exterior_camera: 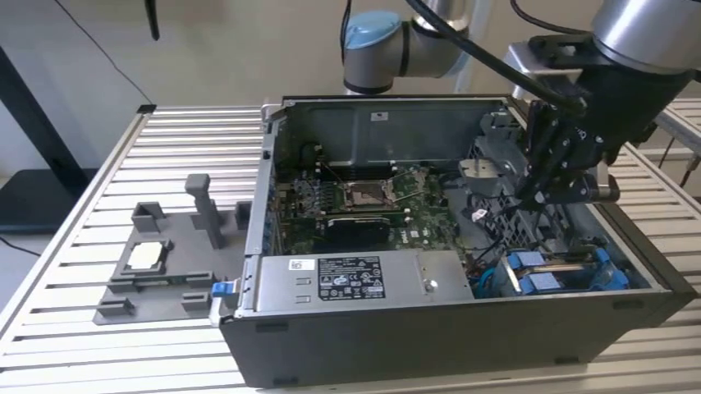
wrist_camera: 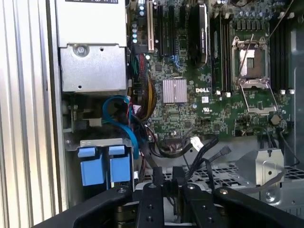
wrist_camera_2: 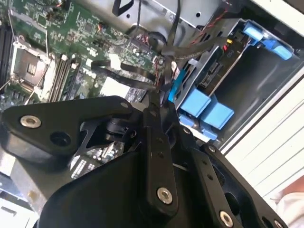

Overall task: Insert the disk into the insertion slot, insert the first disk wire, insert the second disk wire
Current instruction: 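Insert the second disk wire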

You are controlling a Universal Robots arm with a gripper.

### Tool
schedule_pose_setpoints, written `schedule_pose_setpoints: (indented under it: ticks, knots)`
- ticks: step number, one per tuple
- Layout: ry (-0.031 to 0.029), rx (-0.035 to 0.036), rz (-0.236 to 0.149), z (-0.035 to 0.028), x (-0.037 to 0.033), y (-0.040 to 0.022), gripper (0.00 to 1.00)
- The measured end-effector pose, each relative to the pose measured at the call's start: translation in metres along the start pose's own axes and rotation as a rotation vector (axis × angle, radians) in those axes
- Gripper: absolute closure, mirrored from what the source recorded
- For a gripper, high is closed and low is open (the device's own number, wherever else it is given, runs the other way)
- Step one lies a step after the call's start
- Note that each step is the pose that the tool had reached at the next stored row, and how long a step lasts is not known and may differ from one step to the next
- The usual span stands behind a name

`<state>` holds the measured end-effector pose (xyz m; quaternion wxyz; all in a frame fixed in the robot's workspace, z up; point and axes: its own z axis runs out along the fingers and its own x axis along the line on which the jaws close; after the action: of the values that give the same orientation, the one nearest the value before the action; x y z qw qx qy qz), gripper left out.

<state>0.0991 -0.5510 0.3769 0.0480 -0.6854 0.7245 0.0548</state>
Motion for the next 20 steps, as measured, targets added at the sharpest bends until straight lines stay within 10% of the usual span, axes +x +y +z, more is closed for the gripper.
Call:
schedule_pose_setpoints:
  ticks: [5,11,20]
  knots:
    - [0.0121,0.0285,-0.004,0.0031,0.0001,0.0129,0.77]
    - [0.0122,0.1015,-0.018,0.0050,-0.0022,0.0176,0.77]
    - [0.0243,0.1063,-0.044,0.0039,-0.0019,0.0282,0.77]
